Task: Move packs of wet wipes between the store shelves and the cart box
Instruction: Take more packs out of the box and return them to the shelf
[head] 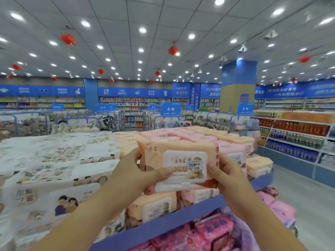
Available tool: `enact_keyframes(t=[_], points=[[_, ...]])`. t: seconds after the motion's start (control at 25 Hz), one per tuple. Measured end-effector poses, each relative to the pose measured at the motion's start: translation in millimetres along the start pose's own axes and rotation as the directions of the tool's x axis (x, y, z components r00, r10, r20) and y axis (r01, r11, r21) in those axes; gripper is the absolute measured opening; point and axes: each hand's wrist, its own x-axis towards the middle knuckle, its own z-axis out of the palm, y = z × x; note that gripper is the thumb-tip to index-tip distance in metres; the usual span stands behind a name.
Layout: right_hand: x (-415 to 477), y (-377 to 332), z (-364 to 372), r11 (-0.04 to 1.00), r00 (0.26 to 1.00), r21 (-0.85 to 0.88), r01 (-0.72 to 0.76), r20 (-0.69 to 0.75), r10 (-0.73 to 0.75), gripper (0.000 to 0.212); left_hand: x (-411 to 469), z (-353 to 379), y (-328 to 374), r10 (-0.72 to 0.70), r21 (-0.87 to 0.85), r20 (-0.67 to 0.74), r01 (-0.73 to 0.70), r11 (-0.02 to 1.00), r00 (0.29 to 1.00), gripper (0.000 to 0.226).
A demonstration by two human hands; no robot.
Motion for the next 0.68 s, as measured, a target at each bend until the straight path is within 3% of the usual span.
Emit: enact_keyframes(t=[0.2, 0.36, 0.48, 0.6, 0.68], points=[[-10, 6, -76, 1.000, 0.996, -0.018, -0.006, -0.092, 0.005, 0.072, 43, 67, -24, 0.030, 0.027, 0.091, -0.033, 0.999, 0.995, 0.076], [-4, 6, -163, 0.999, 0.987, -0.049, 0.016, -0.161, -0.024, 0.074, 74, 148, -28, 0.001, 0.051, 0.138, -0.008, 0.999, 0.990, 0.058], [14, 19, -234, 0.999, 0.990, -0.048, 0.025, -0.139, -0.032, 0.072, 110, 211, -36, 0.034, 0.124, 0.132, -0.050, 0.991, 0.991, 0.067], [47, 34, -311, 0.999, 0.990, -0.006, 0.032, -0.139, -0.032, 0.077, 152, 280, -40, 0.015, 0.209, 0.119, -0.039, 0.977, 0.993, 0.063], [74, 44, -368, 1.000, 0.993, 0.010, 0.026, -0.116, -0.025, 0.065, 189, 328, -40, -0.005, 0.234, 0.134, -0.026, 0.972, 0.991, 0.064]])
